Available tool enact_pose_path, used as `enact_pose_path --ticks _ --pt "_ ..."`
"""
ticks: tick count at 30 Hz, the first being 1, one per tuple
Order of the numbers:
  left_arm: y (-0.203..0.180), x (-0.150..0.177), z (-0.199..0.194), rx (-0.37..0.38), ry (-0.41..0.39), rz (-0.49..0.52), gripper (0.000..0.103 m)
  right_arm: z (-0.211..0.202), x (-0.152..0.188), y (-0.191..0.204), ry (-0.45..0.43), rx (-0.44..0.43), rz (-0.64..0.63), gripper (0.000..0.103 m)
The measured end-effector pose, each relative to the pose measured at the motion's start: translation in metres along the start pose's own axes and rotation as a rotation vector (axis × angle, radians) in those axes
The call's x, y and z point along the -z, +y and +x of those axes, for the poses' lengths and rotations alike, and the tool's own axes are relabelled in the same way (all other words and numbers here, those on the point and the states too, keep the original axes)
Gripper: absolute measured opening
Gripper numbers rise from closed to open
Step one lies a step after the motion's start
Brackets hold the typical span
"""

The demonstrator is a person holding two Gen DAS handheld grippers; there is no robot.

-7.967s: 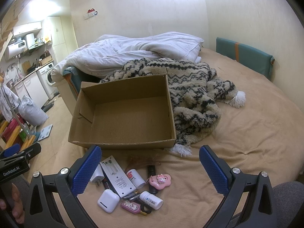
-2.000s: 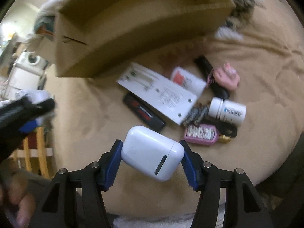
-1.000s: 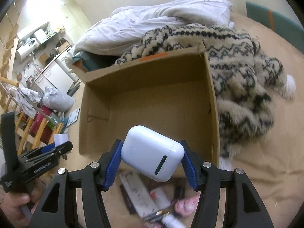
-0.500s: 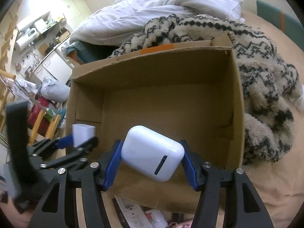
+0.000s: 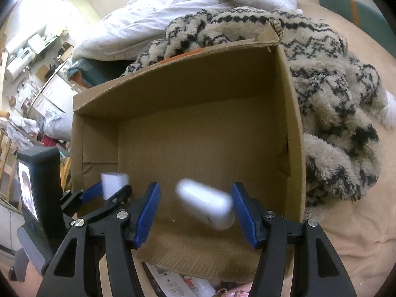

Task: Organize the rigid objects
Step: 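Carry plug and earbud case into the box and open both grippers, then grasp the pink Hello Kitty case with the right gripper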

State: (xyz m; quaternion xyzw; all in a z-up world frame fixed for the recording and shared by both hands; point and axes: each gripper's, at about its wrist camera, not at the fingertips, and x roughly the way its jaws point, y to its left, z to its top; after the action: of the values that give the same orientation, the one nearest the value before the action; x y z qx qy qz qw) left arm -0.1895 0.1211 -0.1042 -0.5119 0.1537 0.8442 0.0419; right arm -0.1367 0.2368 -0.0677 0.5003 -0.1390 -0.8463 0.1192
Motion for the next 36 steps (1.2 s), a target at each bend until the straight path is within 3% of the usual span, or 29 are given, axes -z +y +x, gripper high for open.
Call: enact_pose_path --ticks 2,4,6,9,14,21,30,36 --pt "-0.001 -0.001 -0.004 0.002 -0.008 0.001 0.065 -0.002 -0.002 -0.001 -0.006 -0.02 0.009 0.067" --pt "-0.002 -0.002 -0.011 -0.01 -0.025 0.007 0.069 -0.004 -0.004 -0.002 -0.007 -0.044 0.021 0.08" --pt "-0.002 -0.004 -0.016 -0.012 -0.034 0.013 0.07 -0.006 -0.006 -0.001 -0.01 -0.061 0.03 0.085" --pt "0.001 -0.006 -0.025 -0.013 -0.045 0.011 0.07 -0.012 -0.007 0.0 -0.038 -0.089 0.042 0.103" --pt "0.015 -0.007 -0.039 -0.016 -0.057 -0.011 0.07 -0.032 -0.007 0.002 -0.14 -0.149 0.048 0.103" --pt "0.031 -0.002 -0.066 0.0 -0.078 -0.037 0.07 -0.051 -0.001 0.004 -0.247 -0.132 0.015 0.103" --pt "0.05 0.025 -0.098 0.031 -0.132 -0.058 0.07 -0.072 0.02 0.003 -0.241 -0.055 -0.025 0.103" --pt "0.077 0.055 -0.119 0.054 -0.165 -0.117 0.07 -0.083 0.043 0.002 -0.214 -0.059 -0.012 0.103"
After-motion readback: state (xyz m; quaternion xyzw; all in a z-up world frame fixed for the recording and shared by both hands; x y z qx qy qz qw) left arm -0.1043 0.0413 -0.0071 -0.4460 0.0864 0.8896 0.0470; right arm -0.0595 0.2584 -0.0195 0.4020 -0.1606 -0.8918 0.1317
